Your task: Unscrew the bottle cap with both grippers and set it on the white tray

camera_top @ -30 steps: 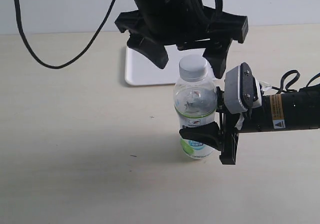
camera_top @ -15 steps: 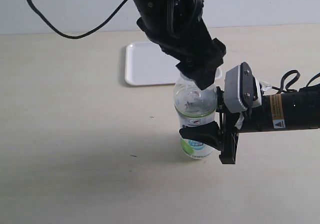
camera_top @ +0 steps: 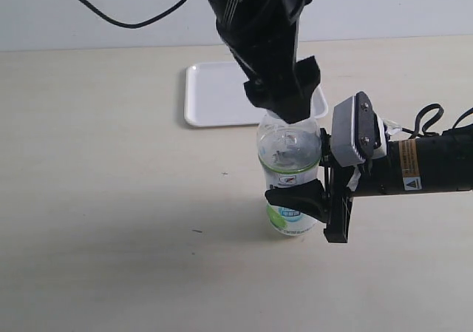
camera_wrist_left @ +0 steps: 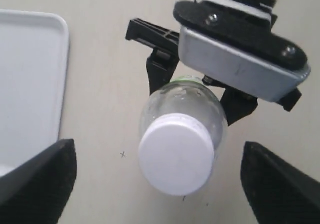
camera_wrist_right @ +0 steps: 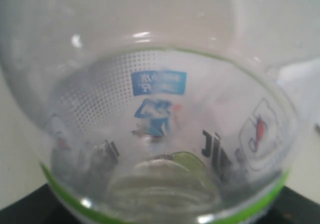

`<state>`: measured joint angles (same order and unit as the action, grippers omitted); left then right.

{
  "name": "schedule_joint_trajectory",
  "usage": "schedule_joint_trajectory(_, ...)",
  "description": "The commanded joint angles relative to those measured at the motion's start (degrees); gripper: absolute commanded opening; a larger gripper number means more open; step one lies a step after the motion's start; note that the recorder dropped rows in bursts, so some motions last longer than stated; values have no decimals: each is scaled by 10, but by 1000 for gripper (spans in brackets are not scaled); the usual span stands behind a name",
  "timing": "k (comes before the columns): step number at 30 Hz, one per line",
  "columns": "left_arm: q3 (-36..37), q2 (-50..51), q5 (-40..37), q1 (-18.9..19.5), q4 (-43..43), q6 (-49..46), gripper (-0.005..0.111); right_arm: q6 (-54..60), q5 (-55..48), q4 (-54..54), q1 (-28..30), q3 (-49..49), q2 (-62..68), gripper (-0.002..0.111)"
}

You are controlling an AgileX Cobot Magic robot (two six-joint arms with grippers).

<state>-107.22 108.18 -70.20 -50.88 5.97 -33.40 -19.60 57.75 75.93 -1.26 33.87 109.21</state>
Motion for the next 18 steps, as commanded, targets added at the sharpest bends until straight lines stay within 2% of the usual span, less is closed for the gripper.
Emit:
schedule_joint_trajectory(1, -18, -5, 2, 1, -3, 77, 85, -2, -53, 26, -1, -1, 2, 0)
schedule_joint_trajectory(4, -18, 13, 2, 1, -16, 153, 85, -2, -53, 26, -1, -1, 2, 0)
schedule_joint_trajectory(8, -18, 23, 2, 1, -16, 206, 85, -2, -53, 26, -1, -1, 2, 0)
schedule_joint_trajectory(10, -18, 24, 2, 1, -16, 206, 82, -2, -53, 26, -1, -1, 2, 0)
schedule_joint_trajectory(15, -18, 24, 2, 1, -16, 219, 66, -2, -53, 26, -1, -1, 2, 0)
schedule_joint_trajectory(18, -18, 24, 2, 1, -16, 223, 67, -2, -53, 26, -1, -1, 2, 0)
